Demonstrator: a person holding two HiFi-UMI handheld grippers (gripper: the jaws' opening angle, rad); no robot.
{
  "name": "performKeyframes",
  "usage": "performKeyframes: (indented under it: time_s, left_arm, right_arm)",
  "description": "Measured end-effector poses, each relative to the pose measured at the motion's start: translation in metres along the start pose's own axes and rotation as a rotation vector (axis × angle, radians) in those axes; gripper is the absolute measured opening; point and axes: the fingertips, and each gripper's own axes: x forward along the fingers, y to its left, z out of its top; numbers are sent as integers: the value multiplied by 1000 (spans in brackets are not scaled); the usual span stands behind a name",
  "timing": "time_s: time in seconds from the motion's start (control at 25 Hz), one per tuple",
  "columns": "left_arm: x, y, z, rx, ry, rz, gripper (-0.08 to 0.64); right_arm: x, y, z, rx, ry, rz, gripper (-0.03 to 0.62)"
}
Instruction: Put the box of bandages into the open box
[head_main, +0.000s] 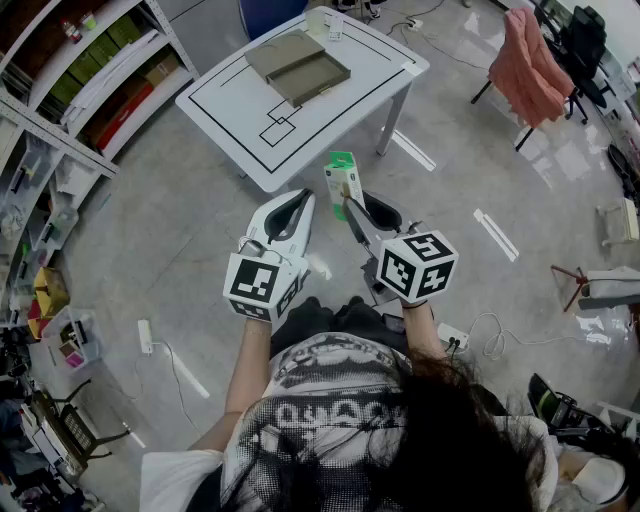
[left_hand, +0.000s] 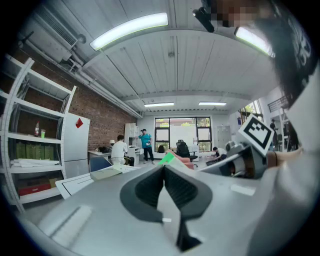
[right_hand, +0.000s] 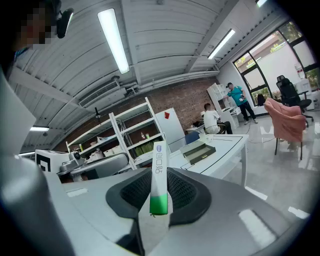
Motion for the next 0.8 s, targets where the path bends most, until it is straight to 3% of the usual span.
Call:
performKeyframes:
  time_s: [0.32,0.8]
  left_arm:
    - [4,-9,1,-1,-4,8,0]
    - [36,-62,2,1,-3,-7,0]
  right_arm:
    - [-7,-7,-1,32,-4,16,101]
    - [-49,-45,-2,36,2,29,101]
